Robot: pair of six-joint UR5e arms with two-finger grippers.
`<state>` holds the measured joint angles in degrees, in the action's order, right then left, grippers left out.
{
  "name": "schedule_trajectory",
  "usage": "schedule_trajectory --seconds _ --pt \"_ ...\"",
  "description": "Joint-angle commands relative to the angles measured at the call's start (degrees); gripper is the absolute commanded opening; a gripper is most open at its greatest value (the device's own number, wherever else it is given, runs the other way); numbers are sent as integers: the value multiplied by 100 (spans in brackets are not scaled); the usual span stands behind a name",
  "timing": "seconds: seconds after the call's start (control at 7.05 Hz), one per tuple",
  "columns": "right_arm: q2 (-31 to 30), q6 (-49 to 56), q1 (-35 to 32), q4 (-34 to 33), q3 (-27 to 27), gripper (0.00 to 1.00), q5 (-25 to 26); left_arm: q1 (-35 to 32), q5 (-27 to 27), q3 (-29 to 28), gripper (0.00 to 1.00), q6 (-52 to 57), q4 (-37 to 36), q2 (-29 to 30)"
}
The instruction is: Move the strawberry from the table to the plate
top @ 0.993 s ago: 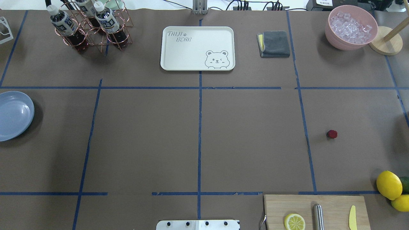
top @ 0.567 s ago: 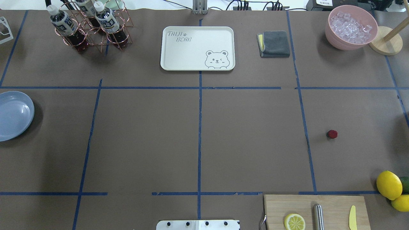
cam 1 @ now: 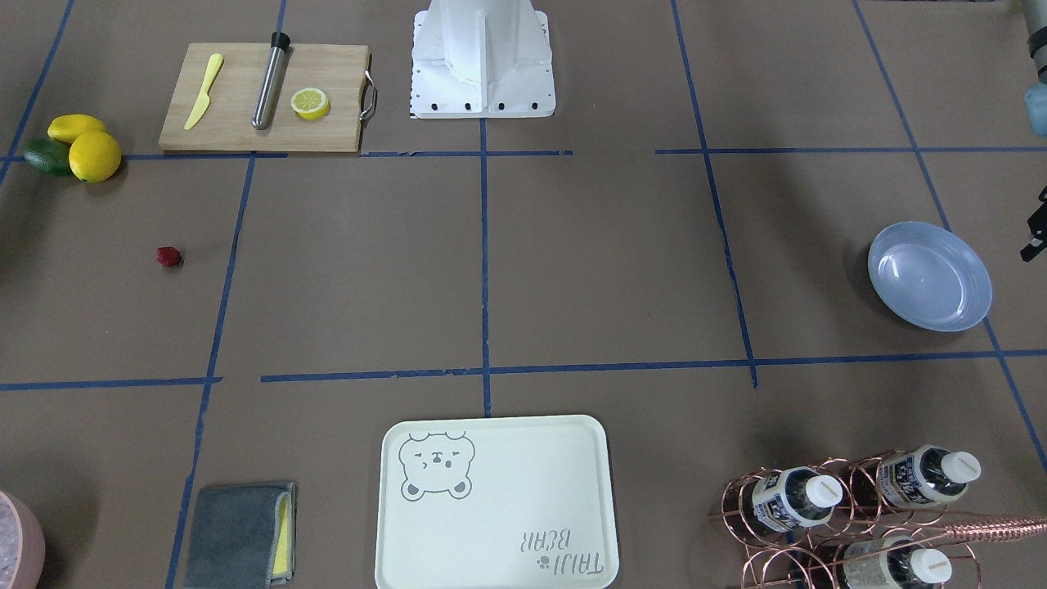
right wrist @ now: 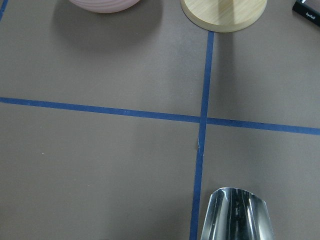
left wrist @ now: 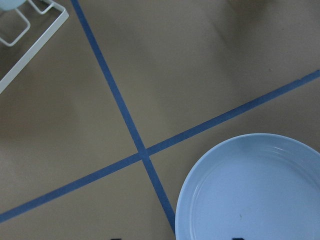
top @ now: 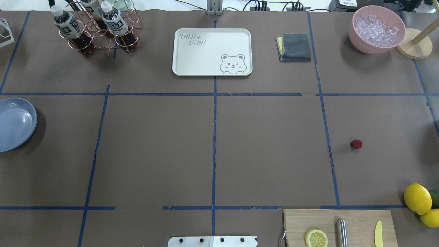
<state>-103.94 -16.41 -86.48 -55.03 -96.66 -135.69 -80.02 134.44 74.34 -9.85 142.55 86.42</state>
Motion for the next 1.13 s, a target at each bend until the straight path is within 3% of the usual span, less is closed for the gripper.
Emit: schedule_trajectory --seconds 0.0,0.85,0.99 --pt "-4 -11 0 1 16 100 7 249 -84 -271 72 -253 273 -2" --pt "22 15 0 27 25 100 7 874 -181 -701 70 -341 265 94" --pt "22 24 0 71 7 100 7 918 -181 -701 54 -690 265 155"
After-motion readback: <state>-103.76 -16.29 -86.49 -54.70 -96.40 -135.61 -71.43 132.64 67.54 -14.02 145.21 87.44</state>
